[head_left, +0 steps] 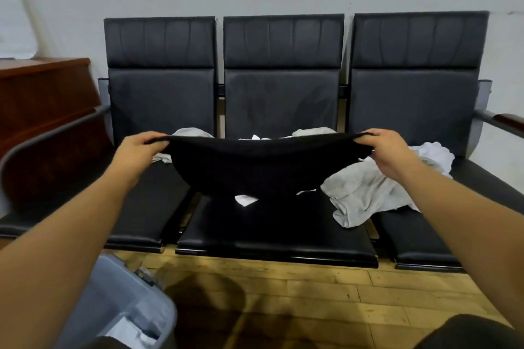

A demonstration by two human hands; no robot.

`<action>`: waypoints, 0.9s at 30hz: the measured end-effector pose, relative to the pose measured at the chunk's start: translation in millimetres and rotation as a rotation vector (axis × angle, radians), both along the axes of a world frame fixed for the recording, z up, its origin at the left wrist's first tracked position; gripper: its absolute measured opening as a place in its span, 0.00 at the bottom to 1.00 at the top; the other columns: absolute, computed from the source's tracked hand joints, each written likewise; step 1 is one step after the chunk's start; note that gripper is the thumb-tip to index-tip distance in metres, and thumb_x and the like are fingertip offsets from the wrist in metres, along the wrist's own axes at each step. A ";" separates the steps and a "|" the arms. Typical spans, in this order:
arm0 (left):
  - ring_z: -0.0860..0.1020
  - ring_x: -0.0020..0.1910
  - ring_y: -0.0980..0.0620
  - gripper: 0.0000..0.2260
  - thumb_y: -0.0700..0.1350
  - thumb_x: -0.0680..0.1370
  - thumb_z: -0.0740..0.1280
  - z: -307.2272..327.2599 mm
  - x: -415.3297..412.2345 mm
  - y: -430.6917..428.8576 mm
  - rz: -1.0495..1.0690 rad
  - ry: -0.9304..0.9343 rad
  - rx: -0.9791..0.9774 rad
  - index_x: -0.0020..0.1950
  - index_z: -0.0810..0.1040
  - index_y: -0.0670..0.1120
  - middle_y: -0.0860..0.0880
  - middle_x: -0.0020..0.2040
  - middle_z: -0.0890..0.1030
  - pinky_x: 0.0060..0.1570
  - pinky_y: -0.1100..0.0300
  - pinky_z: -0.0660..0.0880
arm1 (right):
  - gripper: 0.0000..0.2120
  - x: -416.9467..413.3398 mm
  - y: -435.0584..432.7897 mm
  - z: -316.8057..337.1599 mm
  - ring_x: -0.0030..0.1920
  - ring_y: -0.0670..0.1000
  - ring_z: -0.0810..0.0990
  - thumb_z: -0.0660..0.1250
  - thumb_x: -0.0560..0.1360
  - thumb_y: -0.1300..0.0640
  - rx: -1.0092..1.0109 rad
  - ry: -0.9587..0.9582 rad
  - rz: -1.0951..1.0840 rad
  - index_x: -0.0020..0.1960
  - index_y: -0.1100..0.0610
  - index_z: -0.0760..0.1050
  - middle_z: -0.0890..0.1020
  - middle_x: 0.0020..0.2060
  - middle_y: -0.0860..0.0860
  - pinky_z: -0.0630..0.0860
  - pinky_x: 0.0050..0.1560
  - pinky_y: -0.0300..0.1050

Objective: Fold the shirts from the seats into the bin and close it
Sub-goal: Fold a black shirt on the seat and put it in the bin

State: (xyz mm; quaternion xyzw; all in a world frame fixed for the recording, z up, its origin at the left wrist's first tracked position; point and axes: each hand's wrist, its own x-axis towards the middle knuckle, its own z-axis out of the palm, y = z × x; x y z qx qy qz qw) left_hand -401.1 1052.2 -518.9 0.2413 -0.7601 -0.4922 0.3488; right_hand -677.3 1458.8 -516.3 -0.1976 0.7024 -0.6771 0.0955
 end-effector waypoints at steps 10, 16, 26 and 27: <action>0.80 0.51 0.51 0.05 0.43 0.80 0.69 126.6 -32.0 -8.4 -0.023 0.045 0.155 0.55 0.81 0.47 0.47 0.52 0.82 0.41 0.59 0.76 | 0.09 -38.1 -11.3 113.7 0.51 0.51 0.85 0.68 0.77 0.59 -0.117 -0.271 0.065 0.56 0.60 0.80 0.87 0.48 0.53 0.82 0.37 0.42; 0.80 0.54 0.44 0.09 0.43 0.85 0.59 110.8 -51.4 -7.6 -0.111 -0.084 0.288 0.54 0.78 0.50 0.46 0.56 0.80 0.52 0.44 0.78 | 0.05 -63.2 -36.5 102.5 0.37 0.49 0.73 0.71 0.77 0.61 0.276 -0.018 -0.162 0.51 0.58 0.78 0.78 0.46 0.54 0.67 0.34 0.42; 0.80 0.48 0.50 0.09 0.47 0.86 0.56 121.8 -94.7 -10.4 -0.054 0.337 0.357 0.51 0.75 0.52 0.51 0.49 0.79 0.47 0.49 0.80 | 0.05 -69.8 -62.8 121.1 0.43 0.52 0.83 0.65 0.80 0.64 -0.337 -0.124 -0.145 0.53 0.56 0.72 0.80 0.47 0.53 0.81 0.39 0.42; 0.81 0.48 0.52 0.09 0.47 0.86 0.57 123.4 -93.4 -11.1 -0.081 0.379 0.341 0.51 0.75 0.52 0.51 0.50 0.80 0.48 0.52 0.81 | 0.04 -67.1 -59.1 121.7 0.41 0.50 0.82 0.65 0.80 0.62 -0.348 -0.096 -0.150 0.50 0.54 0.73 0.80 0.46 0.51 0.79 0.38 0.41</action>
